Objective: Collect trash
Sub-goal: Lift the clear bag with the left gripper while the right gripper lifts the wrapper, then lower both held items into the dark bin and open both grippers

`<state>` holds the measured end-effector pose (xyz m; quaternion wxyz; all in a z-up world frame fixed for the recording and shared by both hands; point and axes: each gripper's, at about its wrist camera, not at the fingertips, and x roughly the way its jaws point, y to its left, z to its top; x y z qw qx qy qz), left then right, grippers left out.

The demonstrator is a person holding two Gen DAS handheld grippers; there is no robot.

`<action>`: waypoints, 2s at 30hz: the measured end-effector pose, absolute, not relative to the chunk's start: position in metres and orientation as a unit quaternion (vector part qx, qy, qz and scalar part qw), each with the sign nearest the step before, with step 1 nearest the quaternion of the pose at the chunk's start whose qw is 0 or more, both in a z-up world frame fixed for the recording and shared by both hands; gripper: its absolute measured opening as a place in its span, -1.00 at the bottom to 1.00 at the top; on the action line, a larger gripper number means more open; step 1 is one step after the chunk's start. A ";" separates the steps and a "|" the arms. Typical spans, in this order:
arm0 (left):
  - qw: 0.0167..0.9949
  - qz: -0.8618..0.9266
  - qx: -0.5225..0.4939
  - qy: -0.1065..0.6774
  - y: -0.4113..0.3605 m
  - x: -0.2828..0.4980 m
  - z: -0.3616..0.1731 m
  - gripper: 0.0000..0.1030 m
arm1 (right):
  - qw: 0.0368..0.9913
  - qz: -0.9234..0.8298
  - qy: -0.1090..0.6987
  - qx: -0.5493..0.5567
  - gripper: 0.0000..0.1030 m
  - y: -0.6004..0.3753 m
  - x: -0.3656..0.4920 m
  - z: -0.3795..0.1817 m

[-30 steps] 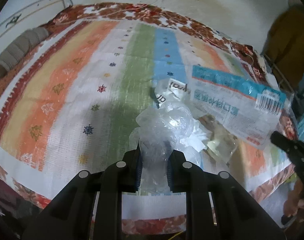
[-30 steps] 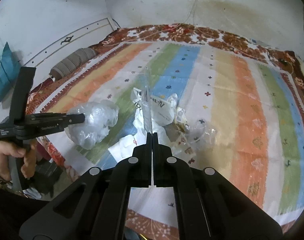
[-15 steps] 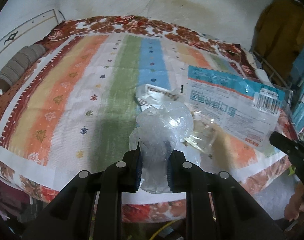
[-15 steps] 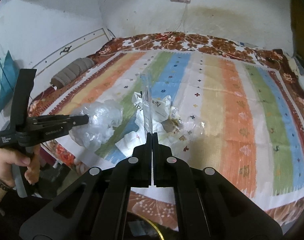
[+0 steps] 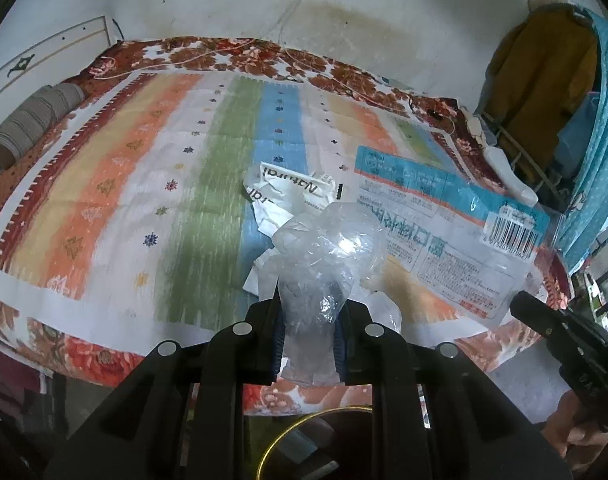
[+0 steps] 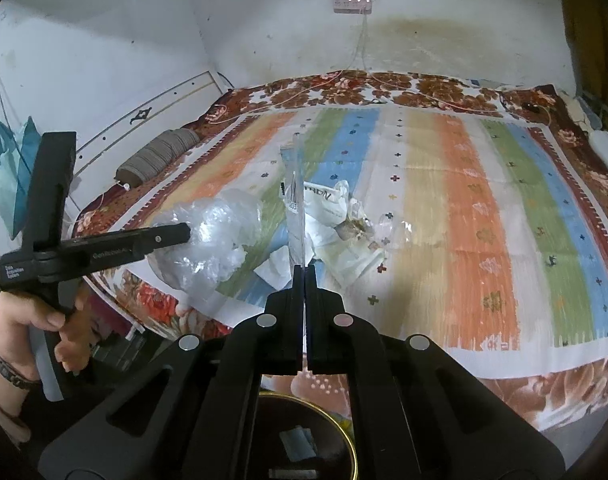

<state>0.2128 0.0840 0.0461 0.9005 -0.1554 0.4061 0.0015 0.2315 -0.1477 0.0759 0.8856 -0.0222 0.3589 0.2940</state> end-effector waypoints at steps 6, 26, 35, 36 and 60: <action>0.902 -0.006 -0.171 0.397 0.084 0.196 0.049 -0.64 | 0.885 0.297 0.358 -0.008 -1.00 -0.156 0.217 0.074; 0.903 -0.031 -0.180 0.390 0.048 0.139 0.034 -0.64 | 0.880 0.293 0.375 0.003 -1.00 -0.175 0.153 0.048; 0.889 -0.034 -0.203 0.408 0.042 0.117 0.016 -0.63 | 0.871 0.291 0.395 0.013 -1.00 -0.183 0.129 0.029; 0.890 -0.032 -0.201 0.409 0.040 0.114 0.014 -0.63 | 0.868 0.294 0.399 0.015 -1.00 -0.184 0.126 0.027; 0.857 0.034 -0.198 0.475 0.018 0.077 -0.042 -0.60 | 0.803 0.278 0.525 0.041 -1.00 -0.188 0.073 -0.043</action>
